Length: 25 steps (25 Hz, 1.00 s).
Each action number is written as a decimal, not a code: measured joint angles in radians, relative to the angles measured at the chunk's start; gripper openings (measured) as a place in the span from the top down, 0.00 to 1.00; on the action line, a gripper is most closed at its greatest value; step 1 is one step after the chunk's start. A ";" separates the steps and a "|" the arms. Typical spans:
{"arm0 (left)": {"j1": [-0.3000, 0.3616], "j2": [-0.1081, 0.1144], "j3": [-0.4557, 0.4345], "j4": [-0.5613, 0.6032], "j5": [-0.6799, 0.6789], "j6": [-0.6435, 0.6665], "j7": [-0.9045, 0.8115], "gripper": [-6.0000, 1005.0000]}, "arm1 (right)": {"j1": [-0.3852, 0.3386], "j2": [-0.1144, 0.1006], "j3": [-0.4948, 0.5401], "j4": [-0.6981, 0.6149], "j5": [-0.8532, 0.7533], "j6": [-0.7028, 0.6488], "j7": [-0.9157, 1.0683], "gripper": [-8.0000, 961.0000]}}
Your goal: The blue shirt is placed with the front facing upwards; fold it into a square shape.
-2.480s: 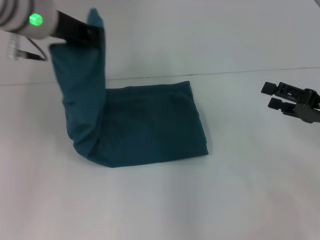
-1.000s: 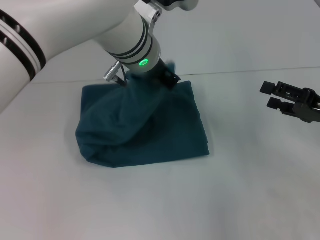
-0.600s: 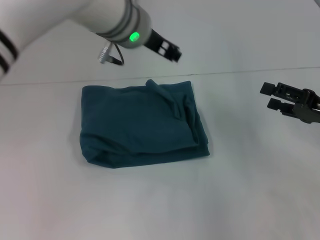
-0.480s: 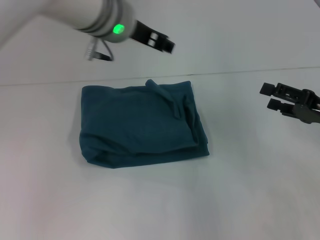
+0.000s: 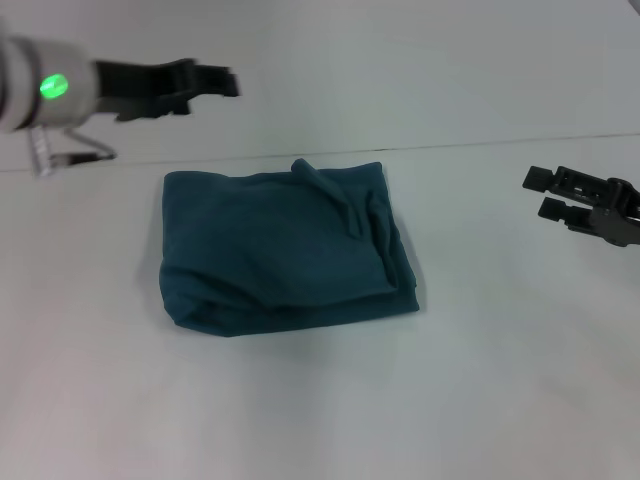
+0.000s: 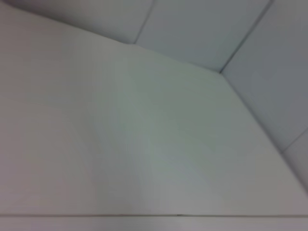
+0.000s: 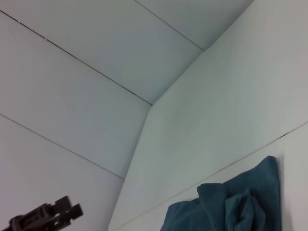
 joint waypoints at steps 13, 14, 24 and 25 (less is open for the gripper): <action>0.337 0.024 -0.113 -0.024 -0.434 0.121 0.423 0.29 | 0.029 -0.019 -0.013 -0.008 -0.076 -0.005 0.039 0.08; 0.353 0.022 -0.123 -0.031 -0.441 0.133 0.464 0.29 | 0.031 -0.021 -0.016 -0.009 -0.080 -0.007 0.045 0.08; 0.419 -0.008 -0.149 -0.125 -0.447 0.162 0.784 0.30 | 0.094 -0.054 -0.026 -0.014 -0.202 -0.016 0.137 0.08; 0.421 -0.011 -0.149 -0.130 -0.448 0.162 0.802 0.30 | 0.104 -0.059 -0.026 -0.015 -0.217 -0.020 0.151 0.08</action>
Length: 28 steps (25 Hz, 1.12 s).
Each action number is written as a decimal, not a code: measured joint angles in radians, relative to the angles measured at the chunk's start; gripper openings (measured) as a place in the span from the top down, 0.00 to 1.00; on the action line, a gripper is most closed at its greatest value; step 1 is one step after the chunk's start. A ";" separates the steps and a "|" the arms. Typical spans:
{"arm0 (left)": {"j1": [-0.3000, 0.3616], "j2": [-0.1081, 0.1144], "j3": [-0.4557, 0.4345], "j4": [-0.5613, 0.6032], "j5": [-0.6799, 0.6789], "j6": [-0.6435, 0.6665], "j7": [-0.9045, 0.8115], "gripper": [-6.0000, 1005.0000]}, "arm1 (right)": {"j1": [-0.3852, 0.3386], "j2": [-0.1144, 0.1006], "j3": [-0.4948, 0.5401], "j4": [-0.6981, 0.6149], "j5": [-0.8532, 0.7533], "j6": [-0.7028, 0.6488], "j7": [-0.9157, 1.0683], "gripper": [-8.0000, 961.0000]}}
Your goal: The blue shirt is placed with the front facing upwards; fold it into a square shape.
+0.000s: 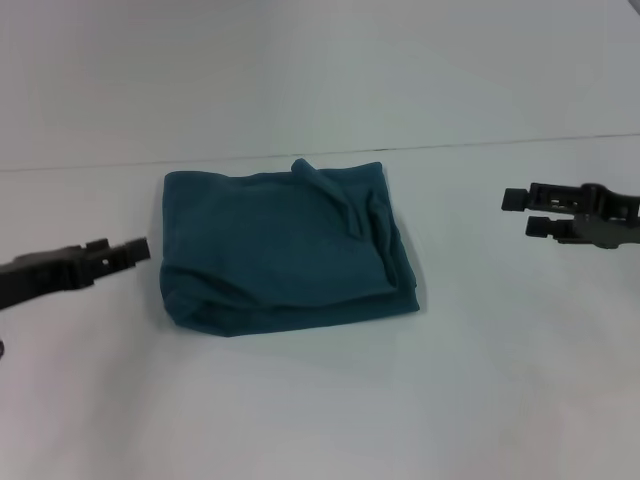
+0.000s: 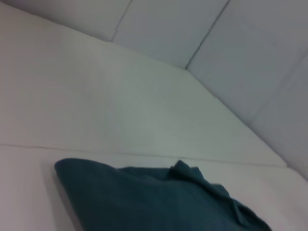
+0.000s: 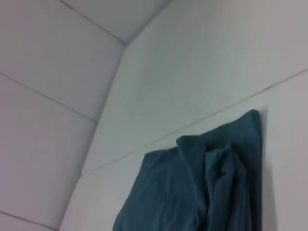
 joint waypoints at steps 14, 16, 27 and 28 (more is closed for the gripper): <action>0.013 -0.010 0.009 -0.135 -0.049 0.029 0.285 0.30 | 0.204 -0.040 -0.001 -0.227 -0.259 -0.168 0.390 0.08; 0.007 -0.010 0.009 -0.171 -0.049 0.020 0.321 0.30 | 0.223 -0.038 -0.001 -0.242 -0.272 -0.185 0.427 0.08; -0.061 -0.012 0.008 -0.355 -0.066 -0.182 0.428 0.30 | 0.217 -0.037 0.004 -0.208 -0.270 -0.201 0.460 0.08; -0.066 -0.013 0.008 -0.363 -0.066 -0.198 0.444 0.30 | 0.214 -0.037 0.005 -0.208 -0.269 -0.201 0.460 0.08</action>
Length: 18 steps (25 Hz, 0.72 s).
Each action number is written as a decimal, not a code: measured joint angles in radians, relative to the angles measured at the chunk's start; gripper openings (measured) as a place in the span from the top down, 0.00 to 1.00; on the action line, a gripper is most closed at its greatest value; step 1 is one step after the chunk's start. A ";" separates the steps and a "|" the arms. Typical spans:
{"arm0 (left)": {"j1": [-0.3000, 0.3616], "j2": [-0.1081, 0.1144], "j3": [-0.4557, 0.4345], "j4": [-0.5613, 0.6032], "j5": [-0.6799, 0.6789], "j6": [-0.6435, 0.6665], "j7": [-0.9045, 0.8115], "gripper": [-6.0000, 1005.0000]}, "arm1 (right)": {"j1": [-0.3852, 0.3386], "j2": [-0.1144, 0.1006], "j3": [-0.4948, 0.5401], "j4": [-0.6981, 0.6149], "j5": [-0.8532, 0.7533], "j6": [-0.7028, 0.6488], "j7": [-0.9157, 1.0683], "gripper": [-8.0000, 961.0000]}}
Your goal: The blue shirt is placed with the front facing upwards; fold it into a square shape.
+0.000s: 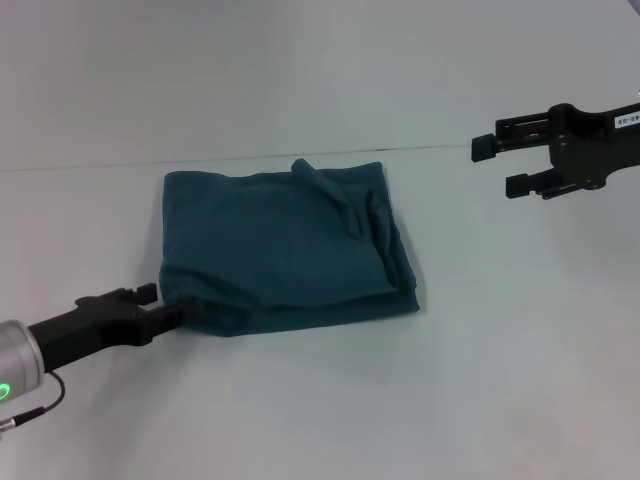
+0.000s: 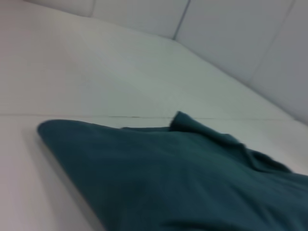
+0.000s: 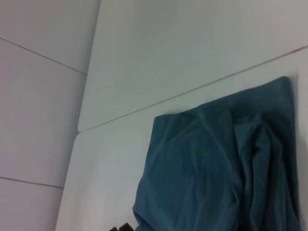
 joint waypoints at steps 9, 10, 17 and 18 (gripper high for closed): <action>-0.034 -0.002 0.002 -0.056 -0.036 -0.037 0.131 0.32 | -0.019 -0.009 0.004 0.025 0.003 0.000 -0.006 0.08; -0.036 -0.001 0.005 -0.058 -0.036 -0.040 0.131 0.32 | -0.020 -0.009 0.004 0.025 0.003 0.000 -0.006 0.08; -0.049 0.001 0.062 -0.072 -0.036 -0.100 0.121 0.45 | -0.022 -0.010 0.006 0.025 0.003 0.005 -0.006 0.08; -0.050 0.001 0.067 -0.076 -0.036 -0.107 0.121 0.48 | -0.022 -0.010 0.006 0.025 0.003 0.004 -0.006 0.08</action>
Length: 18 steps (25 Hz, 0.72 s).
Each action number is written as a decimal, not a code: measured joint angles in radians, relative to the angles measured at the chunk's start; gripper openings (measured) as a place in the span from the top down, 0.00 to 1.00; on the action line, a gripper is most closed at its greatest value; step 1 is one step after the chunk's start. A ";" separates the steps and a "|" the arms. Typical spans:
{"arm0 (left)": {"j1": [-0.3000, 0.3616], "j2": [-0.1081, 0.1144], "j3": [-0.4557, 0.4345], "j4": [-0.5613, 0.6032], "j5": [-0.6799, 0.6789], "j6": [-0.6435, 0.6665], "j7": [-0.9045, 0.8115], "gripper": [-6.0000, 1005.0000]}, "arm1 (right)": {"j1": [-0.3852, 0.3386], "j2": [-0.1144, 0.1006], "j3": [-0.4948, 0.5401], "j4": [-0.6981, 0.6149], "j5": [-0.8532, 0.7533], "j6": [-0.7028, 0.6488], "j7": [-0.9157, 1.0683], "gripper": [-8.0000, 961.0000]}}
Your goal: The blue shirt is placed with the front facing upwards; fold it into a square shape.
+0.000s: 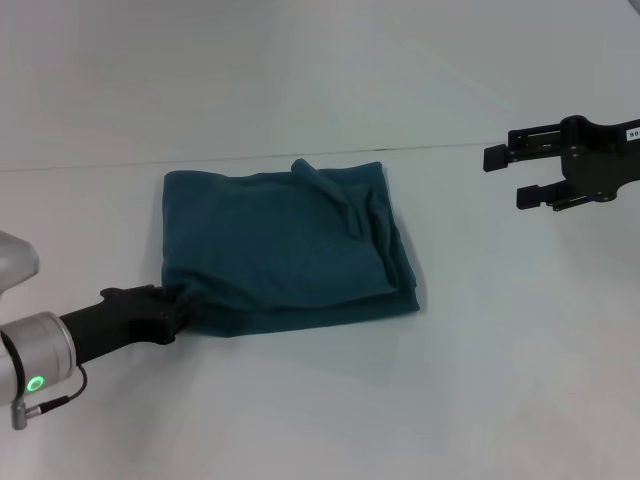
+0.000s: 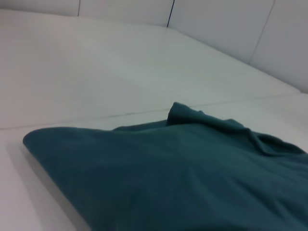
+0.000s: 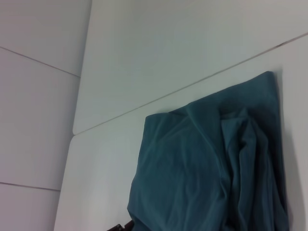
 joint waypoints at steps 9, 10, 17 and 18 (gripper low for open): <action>0.012 0.000 -0.001 0.004 -0.023 0.000 0.000 0.79 | 0.000 -0.002 0.002 0.000 0.000 0.001 0.003 0.08; 0.014 0.000 -0.001 0.005 -0.024 0.001 0.000 0.82 | 0.000 -0.002 0.002 0.000 0.000 0.002 0.003 0.08; 0.040 -0.001 -0.002 0.032 -0.028 0.040 -0.013 0.91 | 0.000 -0.002 0.005 0.000 0.000 0.003 0.003 0.08; 0.047 -0.001 -0.002 0.037 -0.032 0.044 -0.015 0.91 | 0.000 -0.003 0.008 0.000 0.000 0.003 0.003 0.08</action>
